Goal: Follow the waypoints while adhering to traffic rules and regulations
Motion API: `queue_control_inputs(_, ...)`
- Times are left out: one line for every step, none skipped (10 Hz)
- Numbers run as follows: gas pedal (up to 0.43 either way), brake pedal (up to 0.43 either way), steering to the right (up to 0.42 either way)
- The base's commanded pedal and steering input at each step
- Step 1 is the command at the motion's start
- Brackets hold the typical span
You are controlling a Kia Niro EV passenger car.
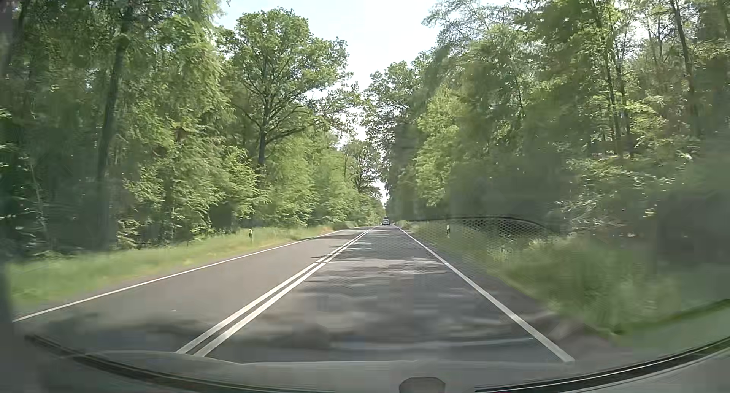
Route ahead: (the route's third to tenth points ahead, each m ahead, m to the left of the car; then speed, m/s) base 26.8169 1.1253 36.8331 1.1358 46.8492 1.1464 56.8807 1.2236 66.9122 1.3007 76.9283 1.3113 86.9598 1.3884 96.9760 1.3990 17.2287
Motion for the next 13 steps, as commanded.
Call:
queue_control_inputs(0.130,0.037,0.000)
queue_control_inputs(0.130,0.030,-0.001)
queue_control_inputs(0.130,0.037,0.000)
queue_control_inputs(0.130,0.037,-0.001)
queue_control_inputs(0.130,0.030,0.000)
queue_control_inputs(0.130,0.037,0.000)
queue_control_inputs(0.130,0.037,0.000)
queue_control_inputs(0.130,0.037,-0.001)
queue_control_inputs(0.130,0.030,-0.001)
queue_control_inputs(0.130,0.030,-0.001)
queue_control_inputs(0.130,0.030,-0.003)
queue_control_inputs(0.130,0.030,-0.003)
queue_control_inputs(0.130,0.037,-0.004)
